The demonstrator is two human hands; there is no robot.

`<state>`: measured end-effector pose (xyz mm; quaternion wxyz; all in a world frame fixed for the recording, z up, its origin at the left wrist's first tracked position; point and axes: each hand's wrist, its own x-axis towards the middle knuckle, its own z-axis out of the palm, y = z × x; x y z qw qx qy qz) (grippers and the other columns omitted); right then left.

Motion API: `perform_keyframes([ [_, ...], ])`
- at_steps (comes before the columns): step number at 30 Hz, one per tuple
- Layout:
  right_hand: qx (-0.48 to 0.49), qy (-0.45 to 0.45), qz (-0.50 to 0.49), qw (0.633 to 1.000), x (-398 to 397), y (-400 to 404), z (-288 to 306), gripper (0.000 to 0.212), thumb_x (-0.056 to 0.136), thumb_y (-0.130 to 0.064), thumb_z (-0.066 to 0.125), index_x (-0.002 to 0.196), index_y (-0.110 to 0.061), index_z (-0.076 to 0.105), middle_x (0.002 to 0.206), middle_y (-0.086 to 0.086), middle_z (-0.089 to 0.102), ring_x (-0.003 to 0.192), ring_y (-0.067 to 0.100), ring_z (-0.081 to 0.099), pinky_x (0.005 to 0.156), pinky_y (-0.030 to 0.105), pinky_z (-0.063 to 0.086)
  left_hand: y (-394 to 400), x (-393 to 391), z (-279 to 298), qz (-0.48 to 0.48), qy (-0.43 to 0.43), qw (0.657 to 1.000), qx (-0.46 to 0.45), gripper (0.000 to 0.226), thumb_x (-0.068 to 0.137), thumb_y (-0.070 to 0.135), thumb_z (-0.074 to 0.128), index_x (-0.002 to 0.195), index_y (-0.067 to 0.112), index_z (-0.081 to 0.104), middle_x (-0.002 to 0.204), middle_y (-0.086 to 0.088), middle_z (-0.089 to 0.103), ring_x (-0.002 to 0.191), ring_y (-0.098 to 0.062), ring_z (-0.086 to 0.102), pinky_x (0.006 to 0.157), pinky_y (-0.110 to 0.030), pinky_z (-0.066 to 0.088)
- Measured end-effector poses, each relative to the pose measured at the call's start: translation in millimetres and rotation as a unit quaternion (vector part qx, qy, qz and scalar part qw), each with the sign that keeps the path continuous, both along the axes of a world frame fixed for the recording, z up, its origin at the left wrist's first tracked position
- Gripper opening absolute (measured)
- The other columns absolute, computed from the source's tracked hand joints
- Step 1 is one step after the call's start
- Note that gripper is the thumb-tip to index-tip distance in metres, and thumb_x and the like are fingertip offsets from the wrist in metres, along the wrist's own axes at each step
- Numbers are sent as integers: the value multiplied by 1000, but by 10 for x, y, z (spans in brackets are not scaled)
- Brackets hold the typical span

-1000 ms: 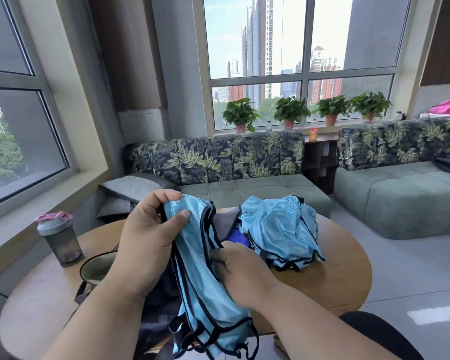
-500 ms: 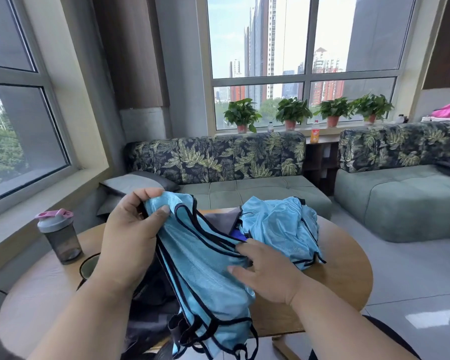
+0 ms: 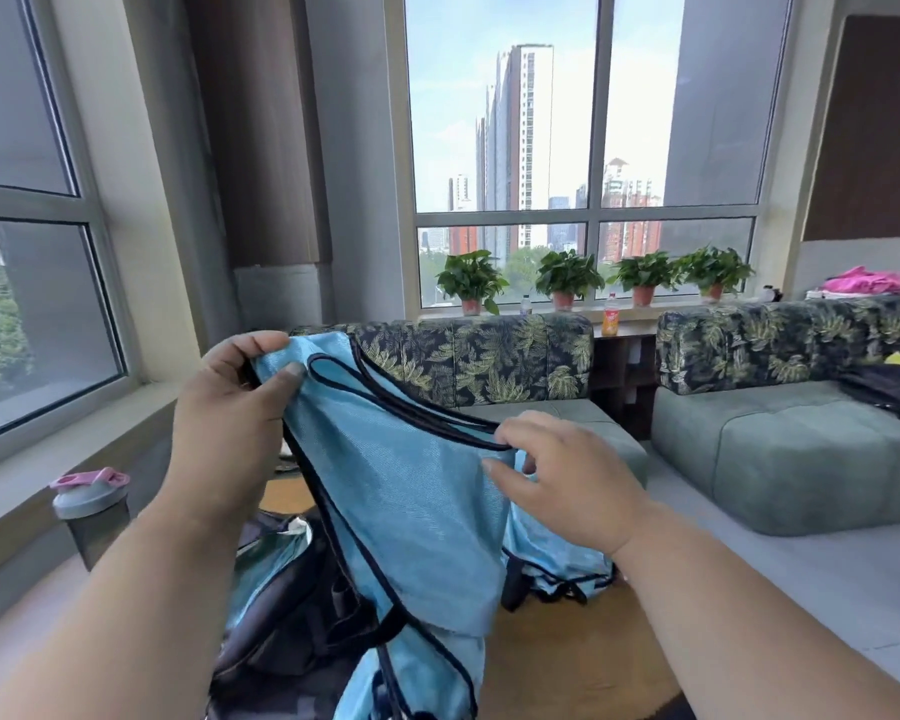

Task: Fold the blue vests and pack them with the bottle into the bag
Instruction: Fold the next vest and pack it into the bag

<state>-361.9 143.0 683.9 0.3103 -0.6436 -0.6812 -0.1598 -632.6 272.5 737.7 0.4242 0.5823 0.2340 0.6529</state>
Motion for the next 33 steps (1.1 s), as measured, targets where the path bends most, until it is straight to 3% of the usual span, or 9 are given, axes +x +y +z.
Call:
perform_keyframes([
  [3, 53, -9, 12, 998, -70, -83, 306, 22, 95, -41, 66, 85, -28, 53, 78, -13, 50, 71, 8, 47, 66, 33, 41, -25, 22, 330, 16, 5, 1000, 26, 23, 99, 5, 68, 104, 27, 70, 100, 3, 74, 90, -18, 70, 78, -36, 60],
  [6, 177, 96, 22, 979, -173, -192, 674, 27, 93, -30, 73, 85, -29, 48, 71, -14, 43, 66, 4, 45, 59, 21, 32, -78, 58, 681, 17, -22, 999, 41, 25, 99, 3, 66, 102, 28, 70, 98, 1, 75, 89, -20, 73, 75, -40, 62],
  [9, 61, 55, -1, 997, -297, -240, 953, 24, 95, -39, 69, 87, -34, 47, 78, -15, 49, 73, 5, 48, 65, 28, 38, -117, 91, 950, 47, -17, 995, 85, 24, 99, 5, 65, 112, 24, 69, 99, 10, 73, 83, -2, 70, 75, -19, 57],
  [11, 8, 13, -34, 999, -336, -281, 1054, 27, 97, -45, 66, 82, -34, 45, 77, -15, 48, 72, 8, 47, 63, 33, 36, -91, 106, 1047, 53, 5, 995, 83, 24, 99, 9, 66, 112, 30, 70, 107, 8, 73, 87, -4, 71, 81, -23, 59],
  [14, 108, 65, -1, 992, -329, -377, 1140, 33, 96, -44, 65, 76, -28, 45, 74, -9, 45, 69, 6, 44, 61, 31, 33, -79, 88, 1128, 66, 37, 994, 83, 26, 99, 10, 64, 110, 33, 68, 108, 8, 74, 91, -7, 72, 89, -29, 60],
  [19, -95, -142, -43, 984, -320, -338, 918, 42, 95, -59, 51, 80, -21, 53, 80, -3, 57, 78, 21, 57, 69, 40, 48, -108, 111, 1035, 80, 111, 987, 83, 23, 102, 18, 61, 116, 35, 67, 108, 13, 70, 90, -6, 70, 82, -29, 61],
  [25, 91, -155, 50, 982, -182, -325, 604, 36, 93, -52, 56, 74, -22, 60, 70, -9, 48, 62, 16, 50, 56, 36, 47, -31, 164, 885, 96, 150, 982, 58, 25, 103, 19, 57, 120, 35, 64, 114, 12, 69, 103, -10, 69, 88, -34, 59],
  [30, 124, -123, 93, 980, -256, -314, 358, 22, 93, -42, 64, 91, -22, 72, 88, -9, 63, 70, 12, 60, 63, 28, 49, 68, 262, 787, 79, 156, 984, 21, 31, 102, 15, 51, 123, 34, 65, 109, 9, 72, 95, -11, 72, 78, -32, 60],
  [33, 60, -26, 101, 993, -294, -277, 295, 27, 95, -38, 60, 76, -21, 51, 73, -8, 49, 65, 11, 45, 60, 28, 36, 112, 321, 705, 65, 164, 984, 12, 32, 102, 13, 52, 123, 33, 66, 111, 8, 72, 96, -10, 72, 76, -26, 58],
])
